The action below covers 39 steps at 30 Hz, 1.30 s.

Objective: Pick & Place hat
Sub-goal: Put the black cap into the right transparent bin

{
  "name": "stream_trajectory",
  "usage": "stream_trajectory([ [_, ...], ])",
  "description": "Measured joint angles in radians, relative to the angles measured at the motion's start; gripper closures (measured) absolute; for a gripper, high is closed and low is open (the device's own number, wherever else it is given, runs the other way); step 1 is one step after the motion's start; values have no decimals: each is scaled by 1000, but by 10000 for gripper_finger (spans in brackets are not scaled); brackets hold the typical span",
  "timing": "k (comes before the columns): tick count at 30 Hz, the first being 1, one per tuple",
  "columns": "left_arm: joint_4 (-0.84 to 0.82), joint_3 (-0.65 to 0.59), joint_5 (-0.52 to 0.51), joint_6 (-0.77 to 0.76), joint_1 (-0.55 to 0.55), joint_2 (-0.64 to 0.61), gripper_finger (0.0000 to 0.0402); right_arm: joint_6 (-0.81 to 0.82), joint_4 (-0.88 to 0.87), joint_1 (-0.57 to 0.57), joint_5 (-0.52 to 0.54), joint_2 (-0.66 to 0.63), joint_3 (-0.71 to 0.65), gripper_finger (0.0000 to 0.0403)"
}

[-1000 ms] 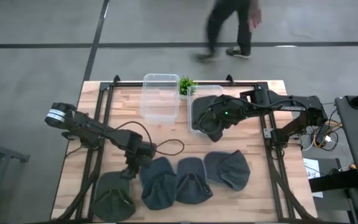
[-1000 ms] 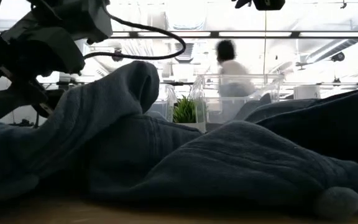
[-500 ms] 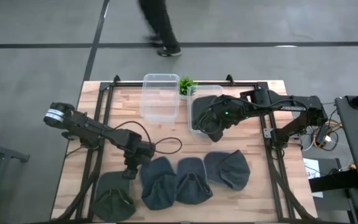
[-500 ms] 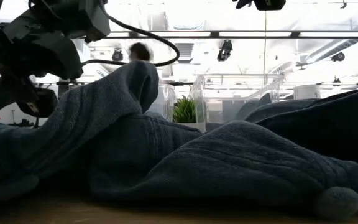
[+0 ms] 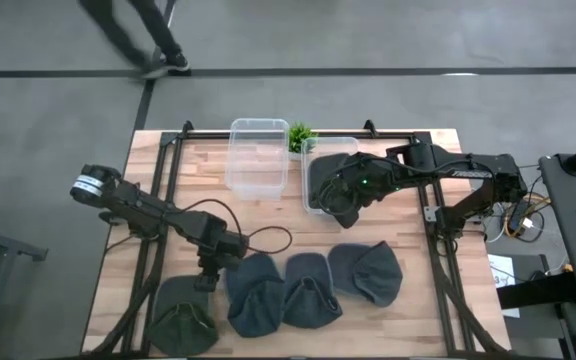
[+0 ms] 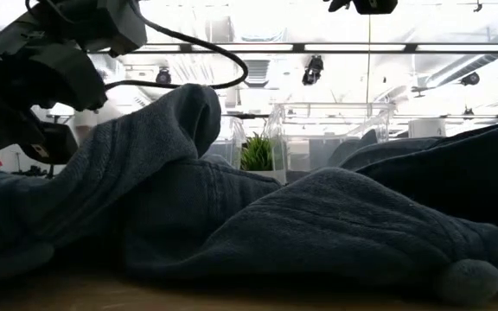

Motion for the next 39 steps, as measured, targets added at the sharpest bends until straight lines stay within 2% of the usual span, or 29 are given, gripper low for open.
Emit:
stream_trajectory([
  [7, -1, 13, -138, 2, -12, -6, 270, -3, 0, 0, 0, 0, 0, 335],
  [10, 0, 14, -148, 21, -12, -9, 270, 0, 0, 0, 0, 0, 0, 331],
  [18, -9, 16, -87, -30, -13, -10, 271, 28, 1, 0, 0, 5, 0, 321],
  [22, -8, 46, -56, 60, -12, -11, 271, 20, 1, 0, 0, 5, 0, 322],
  [30, -18, 68, 143, 93, -13, -8, 271, 24, 1, 0, 0, 5, 0, 334],
  [39, -24, 65, 66, 268, -43, -4, 271, 24, 1, 0, 0, 5, 0, 335],
])
